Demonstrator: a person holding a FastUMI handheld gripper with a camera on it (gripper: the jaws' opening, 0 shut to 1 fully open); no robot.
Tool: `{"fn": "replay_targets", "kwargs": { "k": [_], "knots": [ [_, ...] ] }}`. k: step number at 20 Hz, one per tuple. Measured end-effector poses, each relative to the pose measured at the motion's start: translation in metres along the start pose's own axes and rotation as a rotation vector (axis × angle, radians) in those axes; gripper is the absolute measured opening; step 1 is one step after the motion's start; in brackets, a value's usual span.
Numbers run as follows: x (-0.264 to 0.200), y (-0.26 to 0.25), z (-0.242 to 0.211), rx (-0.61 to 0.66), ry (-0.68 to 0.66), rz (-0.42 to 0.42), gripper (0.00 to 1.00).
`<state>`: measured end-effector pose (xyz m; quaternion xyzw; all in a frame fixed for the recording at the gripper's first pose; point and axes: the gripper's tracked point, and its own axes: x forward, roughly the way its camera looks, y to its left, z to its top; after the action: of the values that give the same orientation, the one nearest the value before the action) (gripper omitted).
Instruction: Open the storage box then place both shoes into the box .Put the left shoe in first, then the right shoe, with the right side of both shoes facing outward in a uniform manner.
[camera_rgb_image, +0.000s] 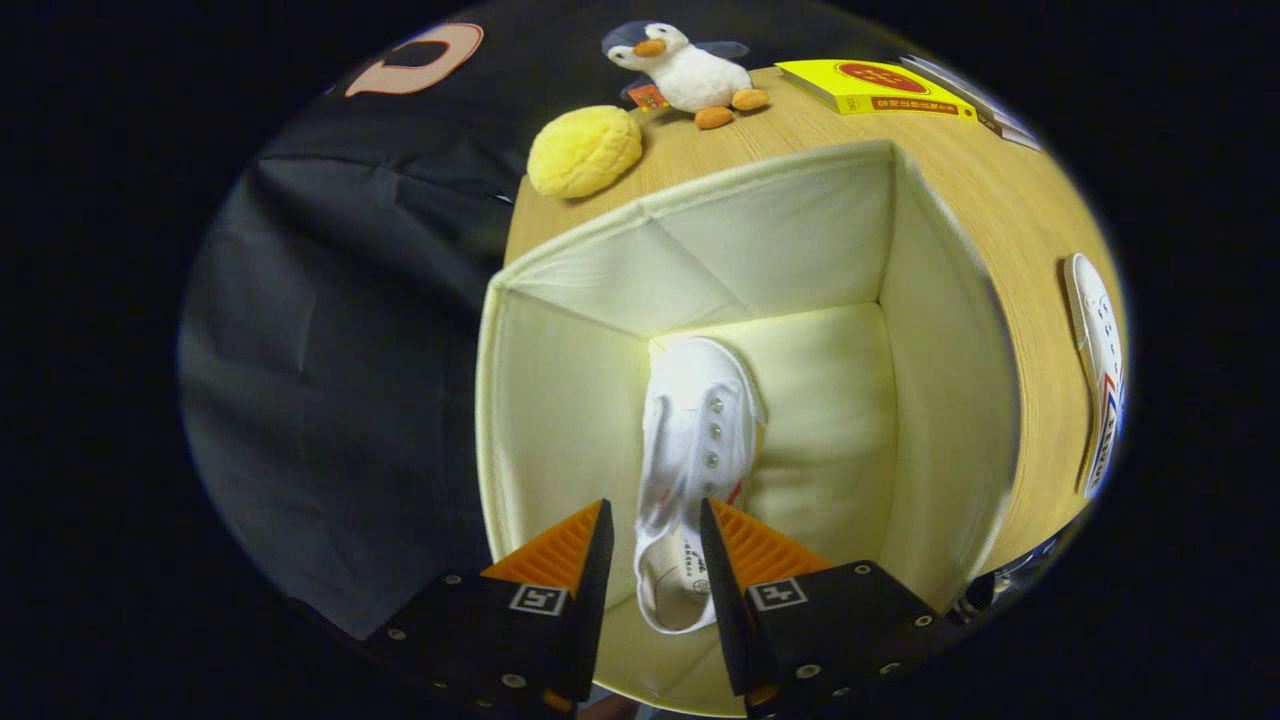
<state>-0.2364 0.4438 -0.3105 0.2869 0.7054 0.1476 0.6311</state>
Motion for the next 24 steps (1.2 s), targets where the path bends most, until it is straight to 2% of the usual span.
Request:
{"fn": "replay_targets", "kwargs": {
  "k": [1,2,4,8,10,12,16,19,24],
  "knots": [
    [-0.013,0.004,0.006,-0.021,-0.039,0.041,0.56],
    [-0.024,0.003,0.015,-0.057,-0.09,0.058,0.65],
    [-0.05,-0.003,0.03,-0.129,-0.158,0.075,0.73],
    [-0.104,-0.016,0.06,-0.213,-0.297,0.12,0.85],
    [-0.126,-0.036,0.071,-0.236,-0.341,0.117,0.88],
    [-0.14,-0.066,0.078,-0.239,-0.374,0.085,0.92],
    [-0.162,-0.143,0.084,-0.28,-0.404,-0.044,0.96],
    [-0.17,-0.2,0.073,-0.328,-0.396,-0.159,0.96],
    [-0.184,-0.288,0.063,-0.308,-0.371,-0.319,0.96]
  ]
}}
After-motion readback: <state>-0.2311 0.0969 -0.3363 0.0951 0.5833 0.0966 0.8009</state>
